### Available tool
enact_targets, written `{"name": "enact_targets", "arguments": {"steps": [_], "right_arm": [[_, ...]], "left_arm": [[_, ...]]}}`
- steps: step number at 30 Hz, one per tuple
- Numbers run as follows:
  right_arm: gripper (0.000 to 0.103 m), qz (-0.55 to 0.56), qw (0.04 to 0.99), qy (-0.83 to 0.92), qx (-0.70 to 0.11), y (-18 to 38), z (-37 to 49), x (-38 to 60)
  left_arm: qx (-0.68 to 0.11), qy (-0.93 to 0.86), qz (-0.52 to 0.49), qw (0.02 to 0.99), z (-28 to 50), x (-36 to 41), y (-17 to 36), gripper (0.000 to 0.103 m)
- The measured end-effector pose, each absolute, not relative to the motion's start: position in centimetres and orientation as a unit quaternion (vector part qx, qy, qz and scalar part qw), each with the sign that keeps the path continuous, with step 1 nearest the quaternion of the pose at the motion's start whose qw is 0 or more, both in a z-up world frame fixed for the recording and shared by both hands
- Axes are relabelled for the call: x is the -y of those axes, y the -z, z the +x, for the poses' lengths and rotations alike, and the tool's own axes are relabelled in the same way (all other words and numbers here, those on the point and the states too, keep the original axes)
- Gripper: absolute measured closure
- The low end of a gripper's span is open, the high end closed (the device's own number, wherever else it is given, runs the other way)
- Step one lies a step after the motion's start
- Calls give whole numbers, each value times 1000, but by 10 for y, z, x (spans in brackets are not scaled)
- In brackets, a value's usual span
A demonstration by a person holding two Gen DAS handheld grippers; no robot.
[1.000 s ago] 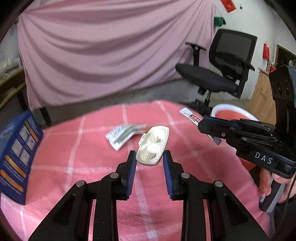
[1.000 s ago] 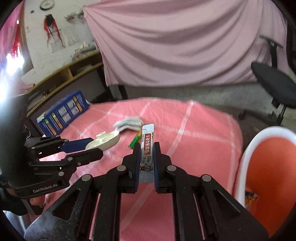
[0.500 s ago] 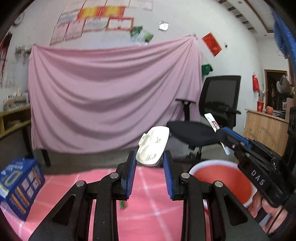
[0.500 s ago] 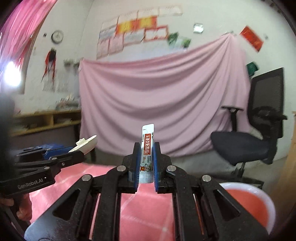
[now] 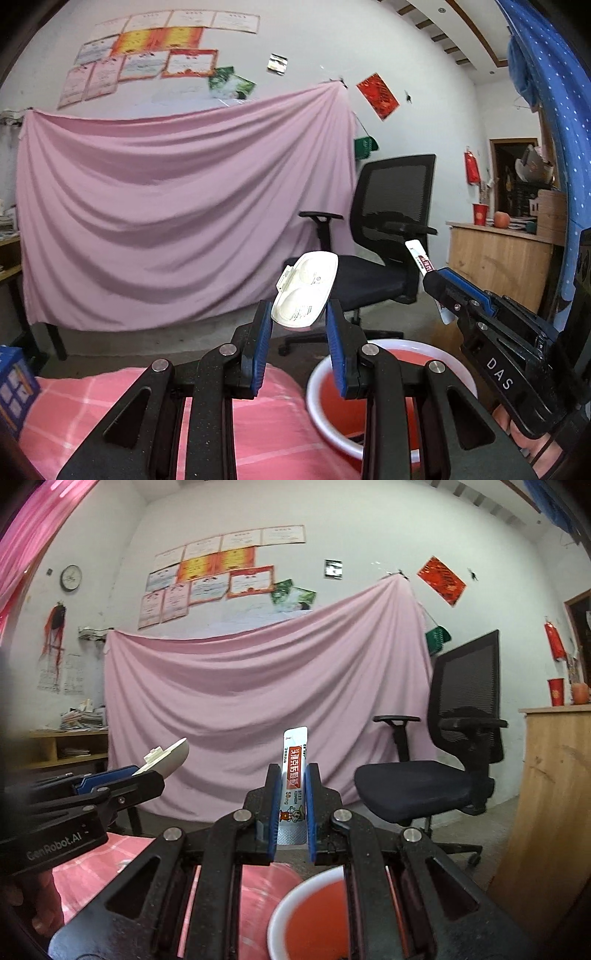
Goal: Collect trash
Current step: 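Lift the blister pack and red sachet and carry them over the bucket, then open both tools to drop the blister pack and sachet into the bucket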
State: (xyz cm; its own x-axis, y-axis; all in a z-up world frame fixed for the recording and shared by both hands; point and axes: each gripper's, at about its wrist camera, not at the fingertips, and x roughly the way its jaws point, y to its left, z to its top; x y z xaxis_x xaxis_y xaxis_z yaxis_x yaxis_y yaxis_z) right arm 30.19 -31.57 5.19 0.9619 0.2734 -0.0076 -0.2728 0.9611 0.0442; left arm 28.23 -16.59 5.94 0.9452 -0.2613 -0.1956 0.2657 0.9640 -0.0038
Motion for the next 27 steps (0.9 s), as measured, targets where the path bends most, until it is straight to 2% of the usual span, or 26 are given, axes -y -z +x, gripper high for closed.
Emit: {"name": "enact_targets", "arguments": {"steps": [19, 27], "right_arm": [[71, 44, 983, -70, -166, -7, 339, 373], [70, 61, 971, -72, -221, 5, 355, 381]], "left_arm": [[-262, 190, -11, 946, 339, 221, -25, 80], [-299, 203, -27, 932, 350, 223, -18, 80]]}}
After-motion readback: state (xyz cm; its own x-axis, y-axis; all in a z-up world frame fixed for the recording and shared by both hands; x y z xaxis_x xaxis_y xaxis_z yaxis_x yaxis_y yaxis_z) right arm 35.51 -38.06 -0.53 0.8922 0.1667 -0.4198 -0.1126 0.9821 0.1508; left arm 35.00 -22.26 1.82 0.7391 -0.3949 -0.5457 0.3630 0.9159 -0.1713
